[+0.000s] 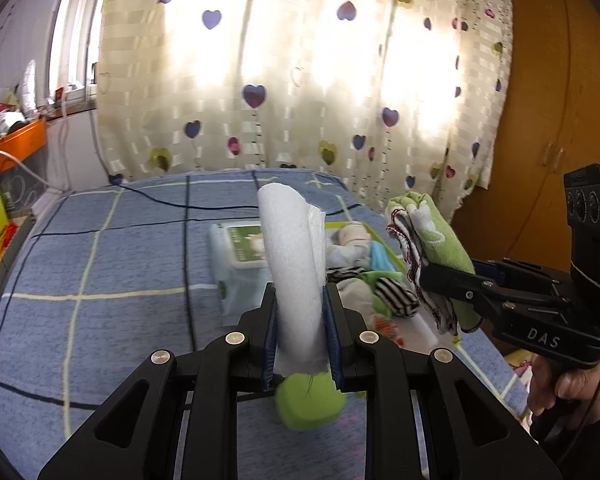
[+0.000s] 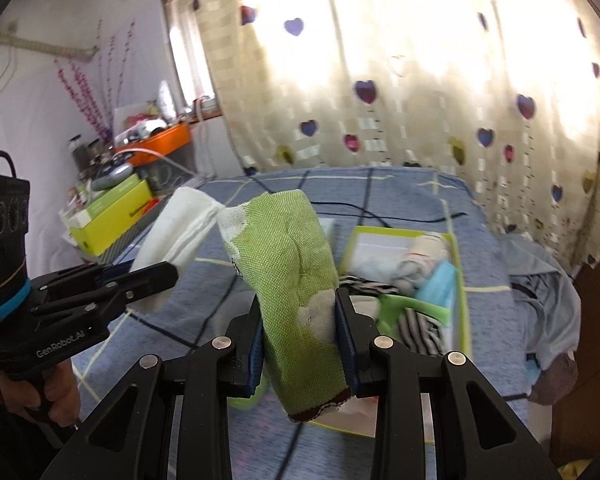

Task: Organize soft objects
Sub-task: 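Carry the green cloth and white towel over the white box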

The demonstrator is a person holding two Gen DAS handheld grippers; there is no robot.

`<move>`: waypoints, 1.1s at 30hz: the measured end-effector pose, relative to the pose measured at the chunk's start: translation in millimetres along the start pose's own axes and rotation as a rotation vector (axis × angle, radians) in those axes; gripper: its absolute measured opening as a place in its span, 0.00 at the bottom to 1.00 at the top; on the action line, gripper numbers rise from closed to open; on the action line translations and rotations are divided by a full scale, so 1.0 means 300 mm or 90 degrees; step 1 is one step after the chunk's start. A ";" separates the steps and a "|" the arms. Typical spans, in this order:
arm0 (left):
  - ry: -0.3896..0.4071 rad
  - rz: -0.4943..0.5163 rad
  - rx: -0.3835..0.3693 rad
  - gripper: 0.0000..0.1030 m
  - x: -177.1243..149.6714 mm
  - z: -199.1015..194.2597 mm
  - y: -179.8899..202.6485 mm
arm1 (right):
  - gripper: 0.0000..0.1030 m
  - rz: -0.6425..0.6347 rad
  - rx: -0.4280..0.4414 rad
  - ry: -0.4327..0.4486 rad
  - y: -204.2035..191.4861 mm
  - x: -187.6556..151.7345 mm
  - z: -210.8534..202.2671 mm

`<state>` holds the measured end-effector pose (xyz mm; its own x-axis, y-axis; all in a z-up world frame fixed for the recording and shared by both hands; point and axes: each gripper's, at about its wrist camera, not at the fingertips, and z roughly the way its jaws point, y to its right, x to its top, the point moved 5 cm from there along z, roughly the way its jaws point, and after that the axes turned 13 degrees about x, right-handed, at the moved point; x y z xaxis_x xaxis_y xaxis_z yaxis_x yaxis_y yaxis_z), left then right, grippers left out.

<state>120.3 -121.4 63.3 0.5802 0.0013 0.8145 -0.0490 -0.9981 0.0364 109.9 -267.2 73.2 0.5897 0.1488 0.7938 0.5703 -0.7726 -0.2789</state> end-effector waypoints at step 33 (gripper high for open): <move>-0.159 0.083 -0.117 0.21 -0.168 0.252 0.348 | 0.29 0.129 -0.055 -0.064 0.347 -0.215 0.037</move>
<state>147.5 -230.1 -17.6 0.7401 -0.1629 0.6524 -0.2677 -0.9614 0.0636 137.6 -350.5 -13.1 0.7436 0.0435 0.6672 0.3866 -0.8421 -0.3760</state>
